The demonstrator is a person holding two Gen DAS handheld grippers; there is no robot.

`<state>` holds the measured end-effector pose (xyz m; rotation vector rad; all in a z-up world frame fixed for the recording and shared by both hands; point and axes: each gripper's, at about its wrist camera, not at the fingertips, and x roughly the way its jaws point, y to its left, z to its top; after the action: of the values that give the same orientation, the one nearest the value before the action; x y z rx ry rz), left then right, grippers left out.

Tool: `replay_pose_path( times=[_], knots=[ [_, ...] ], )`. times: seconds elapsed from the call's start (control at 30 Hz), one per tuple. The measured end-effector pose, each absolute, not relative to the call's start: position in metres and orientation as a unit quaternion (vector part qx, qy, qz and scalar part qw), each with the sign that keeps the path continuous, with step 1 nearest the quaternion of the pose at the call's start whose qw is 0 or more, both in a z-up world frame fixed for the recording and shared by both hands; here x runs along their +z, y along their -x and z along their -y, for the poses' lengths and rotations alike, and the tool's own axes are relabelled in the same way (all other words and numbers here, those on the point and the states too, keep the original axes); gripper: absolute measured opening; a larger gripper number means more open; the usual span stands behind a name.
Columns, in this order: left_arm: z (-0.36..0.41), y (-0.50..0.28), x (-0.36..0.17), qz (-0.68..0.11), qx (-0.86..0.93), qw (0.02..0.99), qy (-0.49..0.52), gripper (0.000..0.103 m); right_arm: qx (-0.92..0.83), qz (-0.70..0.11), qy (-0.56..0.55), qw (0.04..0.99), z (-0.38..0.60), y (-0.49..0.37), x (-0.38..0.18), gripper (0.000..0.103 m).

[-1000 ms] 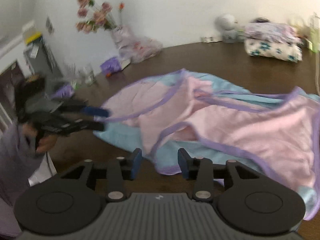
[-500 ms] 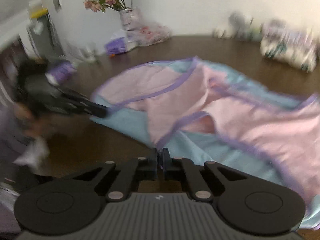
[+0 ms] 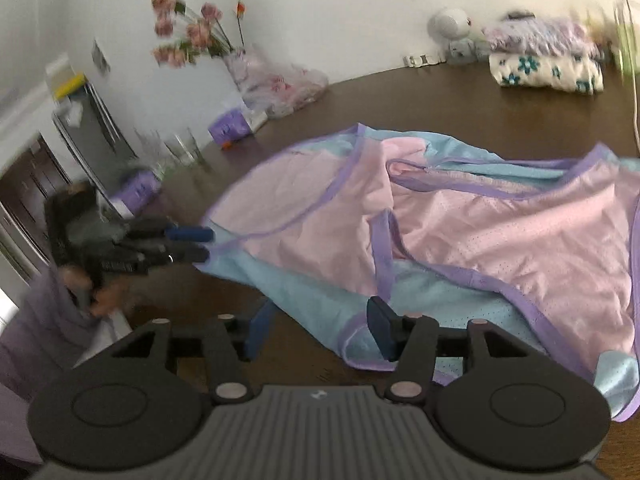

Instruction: Fold clothes

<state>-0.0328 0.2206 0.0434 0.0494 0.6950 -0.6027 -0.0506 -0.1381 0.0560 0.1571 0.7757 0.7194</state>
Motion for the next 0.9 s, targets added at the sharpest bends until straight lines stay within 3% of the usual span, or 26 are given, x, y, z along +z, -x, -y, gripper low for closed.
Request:
replay_pose_path(
  times=[0.07, 0.2, 0.23, 0.27, 0.3, 0.37, 0.7, 0.8, 0.9],
  knots=[
    [-0.224, 0.036, 0.041, -0.333, -0.293, 0.896, -0.015, 0.033, 0.328, -0.369, -0.053, 0.868, 0.132, 0.050, 0.053, 0.039],
    [-0.221, 0.042, 0.041, -0.336, -0.309, 0.890, -0.015, 0.027, 0.308, -0.356, -0.006, 0.882, 0.126, 0.057, 0.052, 0.035],
    [-0.220, 0.043, 0.040, -0.336, -0.313, 0.888, -0.017, 0.010, 0.317, -0.352, 0.003, 0.881, 0.125, 0.060, 0.053, 0.034],
    [-0.217, 0.045, 0.040, -0.337, -0.315, 0.887, -0.025, 0.003, 0.323, -0.349, 0.013, 0.879, 0.123, 0.062, 0.052, 0.031],
    [-0.214, 0.046, 0.040, -0.338, -0.317, 0.885, -0.035, 0.003, 0.325, -0.349, 0.024, 0.879, 0.120, 0.064, 0.049, 0.029],
    [-0.210, 0.050, 0.043, -0.331, -0.316, 0.887, -0.058, 0.001, 0.318, -0.344, 0.037, 0.883, 0.117, 0.066, 0.048, 0.004],
    [-0.220, 0.071, 0.049, -0.344, -0.301, 0.887, -0.075, 0.003, 0.336, -0.377, -0.025, 0.863, 0.152, 0.070, 0.057, 0.005],
    [-0.221, 0.072, 0.053, -0.343, -0.306, 0.886, -0.059, 0.012, 0.333, -0.377, -0.017, 0.864, 0.151, 0.071, 0.057, 0.008],
    [-0.212, 0.064, 0.071, -0.316, -0.309, 0.895, -0.061, 0.027, 0.311, -0.367, -0.028, 0.876, 0.154, 0.058, 0.064, 0.024]
  ],
)
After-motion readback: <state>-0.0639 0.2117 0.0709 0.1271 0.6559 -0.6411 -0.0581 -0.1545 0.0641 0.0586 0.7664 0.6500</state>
